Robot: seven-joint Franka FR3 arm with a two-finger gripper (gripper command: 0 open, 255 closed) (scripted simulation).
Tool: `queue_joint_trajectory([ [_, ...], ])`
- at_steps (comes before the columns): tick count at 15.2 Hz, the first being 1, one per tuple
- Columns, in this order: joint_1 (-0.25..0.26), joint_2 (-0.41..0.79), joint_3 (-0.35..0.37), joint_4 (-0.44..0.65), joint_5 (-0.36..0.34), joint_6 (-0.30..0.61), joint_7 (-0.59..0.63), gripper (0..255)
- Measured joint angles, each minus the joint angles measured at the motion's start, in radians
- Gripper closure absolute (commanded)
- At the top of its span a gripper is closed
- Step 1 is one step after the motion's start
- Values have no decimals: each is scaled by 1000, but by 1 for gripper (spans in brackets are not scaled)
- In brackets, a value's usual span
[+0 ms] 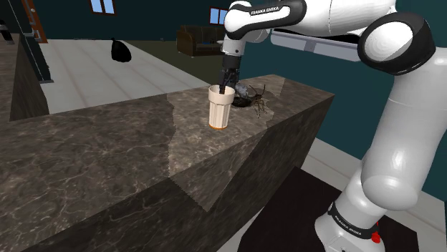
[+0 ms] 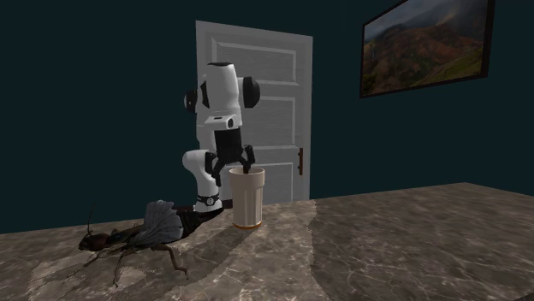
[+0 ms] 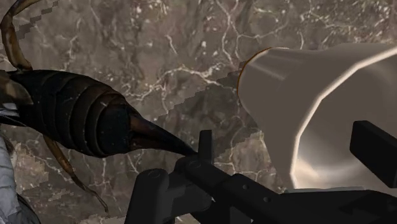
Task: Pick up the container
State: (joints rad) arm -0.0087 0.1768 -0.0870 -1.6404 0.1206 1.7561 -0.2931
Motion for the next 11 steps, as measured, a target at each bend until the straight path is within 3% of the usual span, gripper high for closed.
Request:
queue_joint_trajectory([
  [1, -1, -1, 0, -7, 0, 6, -2, 255],
  [11, -1, -2, -1, -12, 0, 12, -3, 255],
])
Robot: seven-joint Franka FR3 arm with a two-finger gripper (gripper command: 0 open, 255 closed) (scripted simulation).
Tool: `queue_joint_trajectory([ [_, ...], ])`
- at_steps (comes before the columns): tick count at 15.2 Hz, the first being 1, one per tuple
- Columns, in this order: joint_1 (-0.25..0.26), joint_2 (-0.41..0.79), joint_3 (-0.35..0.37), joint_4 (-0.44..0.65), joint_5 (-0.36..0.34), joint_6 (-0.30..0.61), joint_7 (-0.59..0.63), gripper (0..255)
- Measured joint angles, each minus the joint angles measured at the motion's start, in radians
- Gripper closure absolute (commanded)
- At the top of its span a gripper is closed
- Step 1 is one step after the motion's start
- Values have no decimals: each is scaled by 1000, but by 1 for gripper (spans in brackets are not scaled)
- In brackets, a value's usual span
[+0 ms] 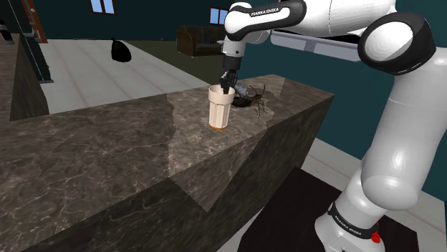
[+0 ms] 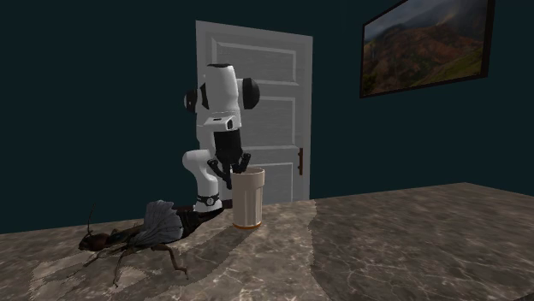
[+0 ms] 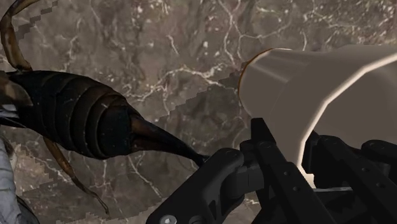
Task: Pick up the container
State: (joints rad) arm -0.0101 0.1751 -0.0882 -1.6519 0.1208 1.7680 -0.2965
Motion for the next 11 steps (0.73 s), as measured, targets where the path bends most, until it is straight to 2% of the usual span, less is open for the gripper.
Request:
queue_joint_trajectory([
  [11, -2, 5, 0, 139, -2, -135, 13, 255],
])
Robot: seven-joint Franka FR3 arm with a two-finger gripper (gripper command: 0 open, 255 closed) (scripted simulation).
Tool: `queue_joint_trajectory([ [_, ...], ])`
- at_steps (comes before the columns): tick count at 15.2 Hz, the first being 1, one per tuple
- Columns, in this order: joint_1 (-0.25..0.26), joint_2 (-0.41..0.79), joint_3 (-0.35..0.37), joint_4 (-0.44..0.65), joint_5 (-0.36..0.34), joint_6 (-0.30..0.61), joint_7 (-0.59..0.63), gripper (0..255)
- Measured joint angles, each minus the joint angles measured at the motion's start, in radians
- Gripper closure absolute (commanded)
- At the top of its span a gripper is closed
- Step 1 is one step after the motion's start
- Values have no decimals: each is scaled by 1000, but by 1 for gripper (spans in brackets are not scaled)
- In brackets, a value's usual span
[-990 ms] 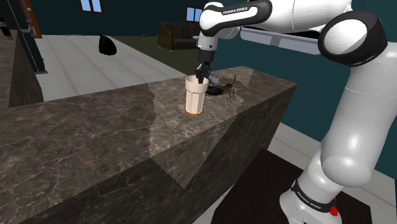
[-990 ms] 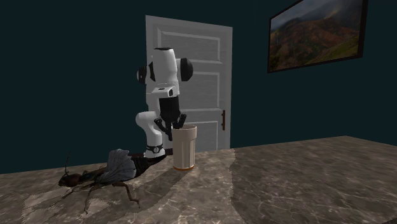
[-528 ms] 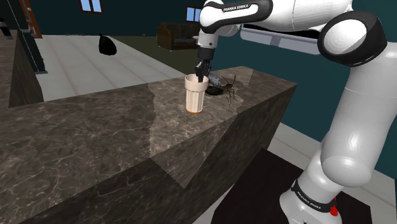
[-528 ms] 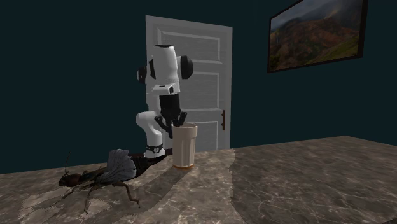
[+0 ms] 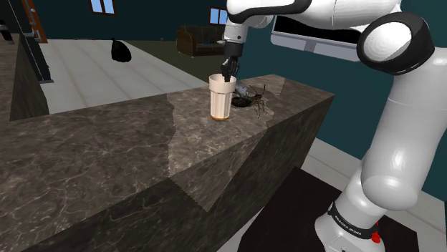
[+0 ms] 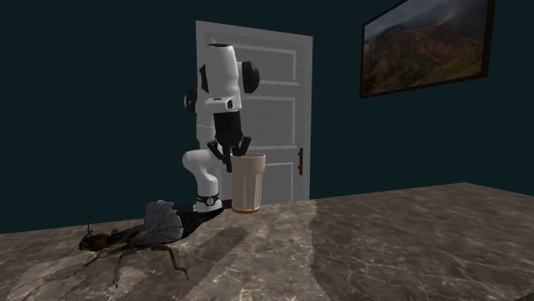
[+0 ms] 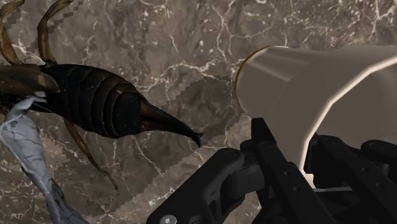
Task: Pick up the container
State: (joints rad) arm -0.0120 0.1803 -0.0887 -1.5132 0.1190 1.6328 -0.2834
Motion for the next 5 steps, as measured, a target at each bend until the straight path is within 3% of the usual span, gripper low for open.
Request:
queue_joint_trajectory([
  [5, -2, 11, -1, 76, 1, -64, 5, 255],
])
